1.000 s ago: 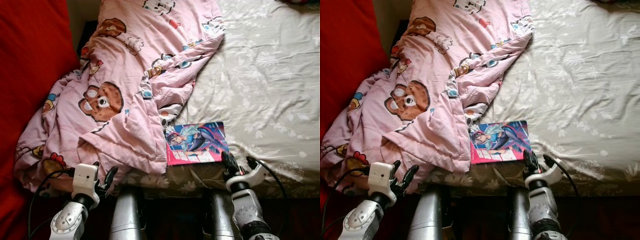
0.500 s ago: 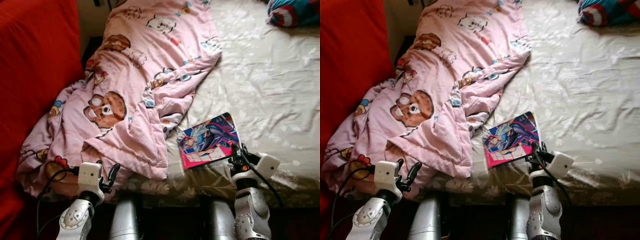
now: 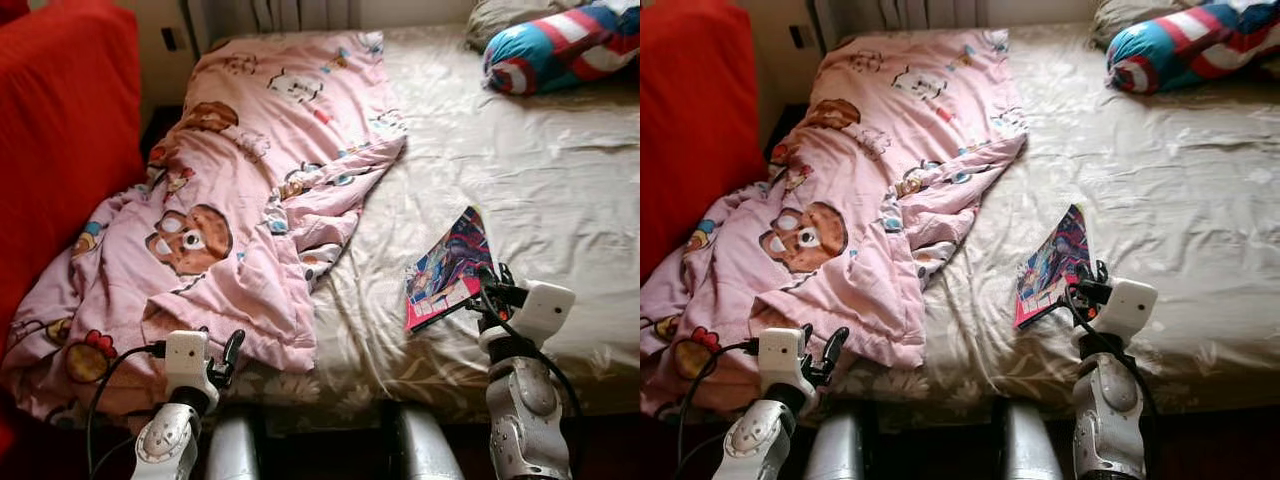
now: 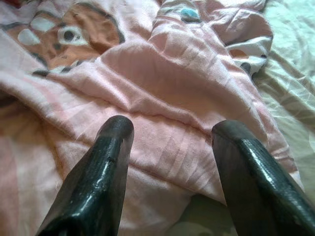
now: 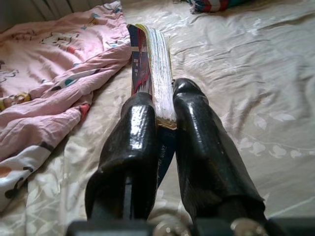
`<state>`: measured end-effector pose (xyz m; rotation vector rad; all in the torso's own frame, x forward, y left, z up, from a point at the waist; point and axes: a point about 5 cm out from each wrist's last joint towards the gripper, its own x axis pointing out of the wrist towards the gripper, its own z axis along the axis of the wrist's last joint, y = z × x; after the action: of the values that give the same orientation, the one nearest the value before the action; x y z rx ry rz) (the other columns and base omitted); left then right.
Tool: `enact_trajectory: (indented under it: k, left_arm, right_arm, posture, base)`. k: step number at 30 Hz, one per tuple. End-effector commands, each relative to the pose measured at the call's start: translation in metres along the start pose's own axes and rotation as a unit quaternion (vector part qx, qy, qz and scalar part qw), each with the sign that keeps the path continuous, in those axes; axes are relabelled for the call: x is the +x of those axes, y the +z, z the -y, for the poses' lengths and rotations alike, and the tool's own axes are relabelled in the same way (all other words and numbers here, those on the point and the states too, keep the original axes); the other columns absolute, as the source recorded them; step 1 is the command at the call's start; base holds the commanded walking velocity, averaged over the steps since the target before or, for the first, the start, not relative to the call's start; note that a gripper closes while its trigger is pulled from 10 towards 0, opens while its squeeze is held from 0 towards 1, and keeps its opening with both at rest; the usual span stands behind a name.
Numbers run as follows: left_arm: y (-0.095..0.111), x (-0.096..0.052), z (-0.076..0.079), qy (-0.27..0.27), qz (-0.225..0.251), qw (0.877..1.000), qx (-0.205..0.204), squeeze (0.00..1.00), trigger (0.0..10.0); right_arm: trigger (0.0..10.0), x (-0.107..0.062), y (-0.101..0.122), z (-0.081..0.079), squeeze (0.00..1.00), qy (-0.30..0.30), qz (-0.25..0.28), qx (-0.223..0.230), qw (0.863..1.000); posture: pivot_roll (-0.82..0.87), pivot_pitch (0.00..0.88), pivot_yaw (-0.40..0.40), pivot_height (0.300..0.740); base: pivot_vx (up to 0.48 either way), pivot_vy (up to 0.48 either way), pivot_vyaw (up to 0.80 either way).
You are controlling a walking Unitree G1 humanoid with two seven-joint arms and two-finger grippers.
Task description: Clean up the room
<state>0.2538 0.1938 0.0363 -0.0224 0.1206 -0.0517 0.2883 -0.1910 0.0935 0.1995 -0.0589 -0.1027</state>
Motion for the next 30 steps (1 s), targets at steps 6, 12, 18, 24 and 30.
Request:
enact_trajectory:
  k: [6, 12, 18, 24, 30]
  left_arm:
    - [-0.022, -0.011, -0.017, 0.042, -0.041, 0.998, -0.018, 0.00, 10.0]
    - [-0.032, -0.014, -0.020, 0.044, -0.062, 0.997, -0.018, 0.00, 10.0]
    - [-0.059, -0.025, -0.027, 0.061, -0.126, 0.990, -0.030, 0.00, 10.0]
    - [-0.084, -0.042, -0.037, 0.072, -0.205, 0.975, -0.040, 0.00, 10.0]
    - [-0.102, -0.060, -0.046, 0.086, -0.263, 0.960, -0.032, 0.00, 10.0]
  right_arm:
    - [10.0, -0.001, 0.007, -0.008, 0.00, 0.013, 0.013, -0.004, 1.000]
    - [10.0, -0.002, 0.007, -0.007, 0.00, 0.011, 0.010, -0.006, 1.000]
    - [10.0, 0.002, 0.005, -0.008, 0.00, 0.014, -0.004, -0.016, 1.000]
    - [10.0, 0.003, 0.004, -0.010, 0.00, 0.011, -0.003, -0.015, 1.000]
    - [10.0, 0.000, 0.002, -0.010, 0.00, 0.007, -0.007, -0.017, 1.000]
  posture:
    - [-0.05, 0.055, 0.009, 0.680]
    - [-0.05, 0.048, 0.010, 0.715]
    - [-0.05, 0.065, 0.002, 0.730]
    - [-0.04, 0.074, 0.006, 0.730]
    - [-0.04, 0.087, 0.005, 0.730]
  base:
    - [0.000, 0.000, 0.00]
    - [0.000, 0.000, 0.00]
    - [0.000, 0.000, 0.00]
    - [0.000, 0.000, 0.00]
    - [0.000, 0.000, 0.00]
